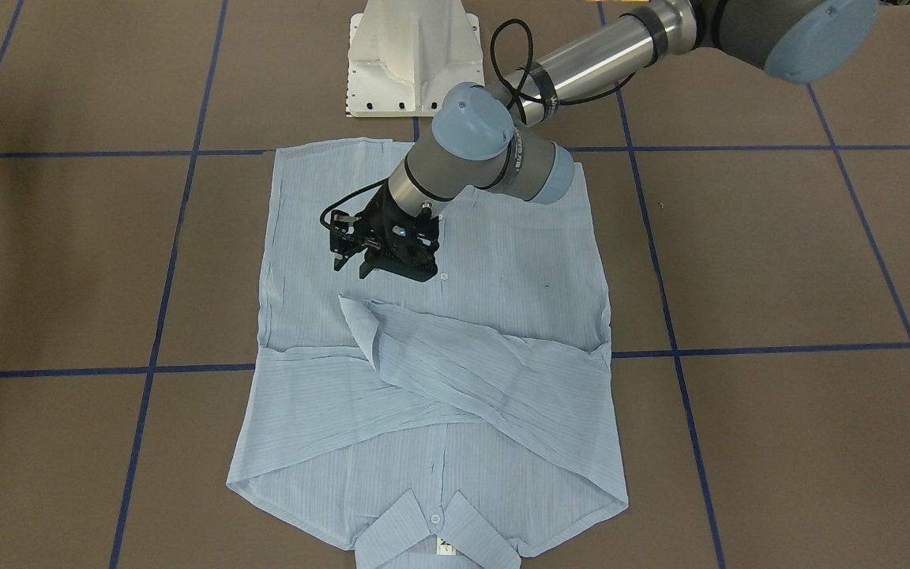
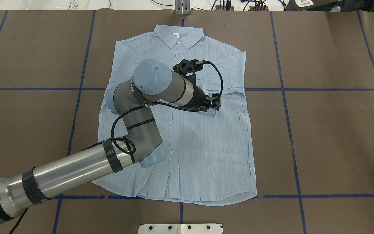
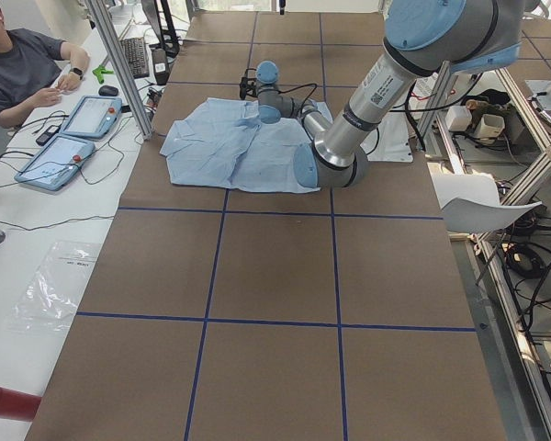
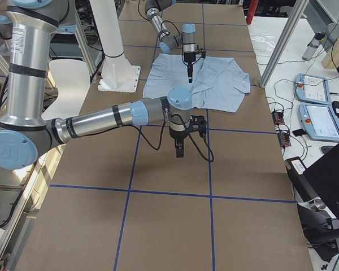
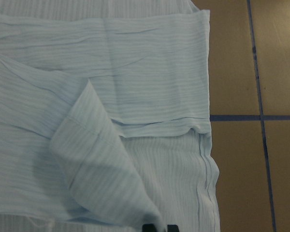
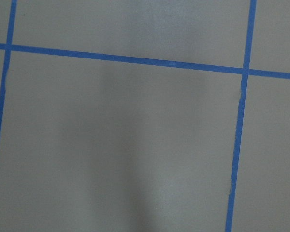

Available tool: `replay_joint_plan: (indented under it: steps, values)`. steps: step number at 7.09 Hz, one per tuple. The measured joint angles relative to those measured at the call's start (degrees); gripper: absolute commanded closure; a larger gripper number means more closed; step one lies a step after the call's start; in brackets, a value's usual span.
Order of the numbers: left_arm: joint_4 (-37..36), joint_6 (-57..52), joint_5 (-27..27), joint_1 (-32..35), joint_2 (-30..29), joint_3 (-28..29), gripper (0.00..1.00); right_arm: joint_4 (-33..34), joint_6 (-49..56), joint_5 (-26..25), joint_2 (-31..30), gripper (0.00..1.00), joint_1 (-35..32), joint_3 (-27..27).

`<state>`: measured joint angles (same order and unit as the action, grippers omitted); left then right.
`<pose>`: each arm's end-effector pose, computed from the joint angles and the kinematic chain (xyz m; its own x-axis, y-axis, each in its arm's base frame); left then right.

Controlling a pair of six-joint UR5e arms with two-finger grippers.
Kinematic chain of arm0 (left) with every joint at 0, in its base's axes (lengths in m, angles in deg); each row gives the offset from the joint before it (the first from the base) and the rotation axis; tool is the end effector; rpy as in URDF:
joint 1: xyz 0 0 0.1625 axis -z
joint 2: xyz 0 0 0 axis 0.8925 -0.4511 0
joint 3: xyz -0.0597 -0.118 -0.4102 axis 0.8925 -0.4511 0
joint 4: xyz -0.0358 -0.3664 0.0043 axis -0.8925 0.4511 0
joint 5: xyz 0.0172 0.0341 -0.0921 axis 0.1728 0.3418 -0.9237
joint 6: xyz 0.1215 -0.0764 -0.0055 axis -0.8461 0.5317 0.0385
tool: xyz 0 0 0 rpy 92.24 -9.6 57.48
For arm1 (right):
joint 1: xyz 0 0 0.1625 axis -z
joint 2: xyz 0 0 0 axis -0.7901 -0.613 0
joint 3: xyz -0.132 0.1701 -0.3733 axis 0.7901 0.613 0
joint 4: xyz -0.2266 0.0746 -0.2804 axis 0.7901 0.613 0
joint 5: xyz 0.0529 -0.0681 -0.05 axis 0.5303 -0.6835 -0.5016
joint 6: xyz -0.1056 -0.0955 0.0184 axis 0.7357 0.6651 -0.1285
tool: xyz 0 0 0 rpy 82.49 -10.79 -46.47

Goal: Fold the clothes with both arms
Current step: 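Carry the sleeve with the left gripper across the shirt body, then release the sleeve and move both grippers to the shirt's near hem corners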

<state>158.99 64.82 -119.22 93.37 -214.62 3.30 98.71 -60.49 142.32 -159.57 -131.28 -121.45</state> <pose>0.6383 -0.4593 0.1733 0.2053 0.1079 -0.9727 0.0830 0.9884 0.1271 -0.0382 -0.3774 0.5674 0.7027 -0.0893 0.7059 0.0421 0.9956 0.0841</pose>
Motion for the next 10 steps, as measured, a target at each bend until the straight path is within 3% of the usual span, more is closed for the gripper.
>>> replay_joint_plan:
  steps: [2,3,5,7,10]
  values:
    - [-3.04,-2.19,-3.28,-0.25,1.36,-1.83,0.00,-3.76,-7.60,0.25,0.53,0.00,1.00,-0.21]
    - [-7.69,-4.82,-3.84,-0.13,4.15,-6.52,0.00,-8.05,-14.56,0.28,0.43,0.00,3.33,-0.48]
    - [-22.15,-13.08,-3.99,1.39,11.80,-21.21,0.00,-18.13,-31.43,-2.34,0.22,0.00,12.88,-1.11]
    - [-30.65,-19.12,-3.71,2.95,18.50,-30.75,0.00,-24.24,-47.90,-10.89,-0.71,0.00,26.52,-4.52]
    - [-31.98,-20.17,-2.43,3.88,32.49,-41.68,0.00,-25.69,-67.01,-26.81,-2.01,0.00,46.70,-9.54]
